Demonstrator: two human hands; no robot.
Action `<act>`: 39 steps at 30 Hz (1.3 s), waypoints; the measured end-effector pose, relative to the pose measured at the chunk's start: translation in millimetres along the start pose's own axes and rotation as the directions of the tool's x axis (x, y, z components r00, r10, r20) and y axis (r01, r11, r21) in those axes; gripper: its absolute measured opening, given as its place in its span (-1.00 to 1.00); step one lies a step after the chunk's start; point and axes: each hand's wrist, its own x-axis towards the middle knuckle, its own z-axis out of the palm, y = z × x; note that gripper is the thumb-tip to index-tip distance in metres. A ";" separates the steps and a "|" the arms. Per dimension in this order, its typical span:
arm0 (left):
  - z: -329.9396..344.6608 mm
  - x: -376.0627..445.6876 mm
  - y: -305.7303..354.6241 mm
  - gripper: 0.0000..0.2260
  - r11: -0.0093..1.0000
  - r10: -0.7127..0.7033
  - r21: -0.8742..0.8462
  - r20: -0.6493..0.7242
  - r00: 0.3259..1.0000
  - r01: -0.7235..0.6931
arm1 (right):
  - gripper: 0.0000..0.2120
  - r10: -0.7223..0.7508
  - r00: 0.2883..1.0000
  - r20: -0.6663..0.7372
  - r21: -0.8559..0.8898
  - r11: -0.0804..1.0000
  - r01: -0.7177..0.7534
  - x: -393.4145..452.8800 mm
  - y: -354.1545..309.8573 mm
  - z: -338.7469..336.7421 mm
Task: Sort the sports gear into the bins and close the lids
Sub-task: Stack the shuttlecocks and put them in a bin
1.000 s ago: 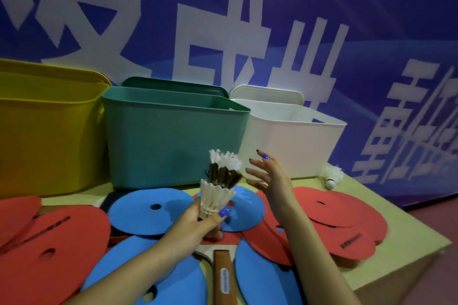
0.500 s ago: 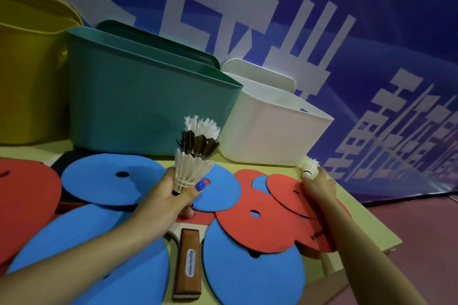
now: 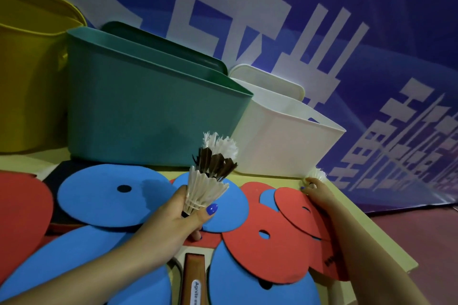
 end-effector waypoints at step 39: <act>-250.5 -122.5 22.7 -0.60 0.904 0.207 0.425 -0.350 0.914 -0.042 | -0.44 -0.495 0.840 -0.223 0.958 0.049 0.282 -391.0 -381.9 115.5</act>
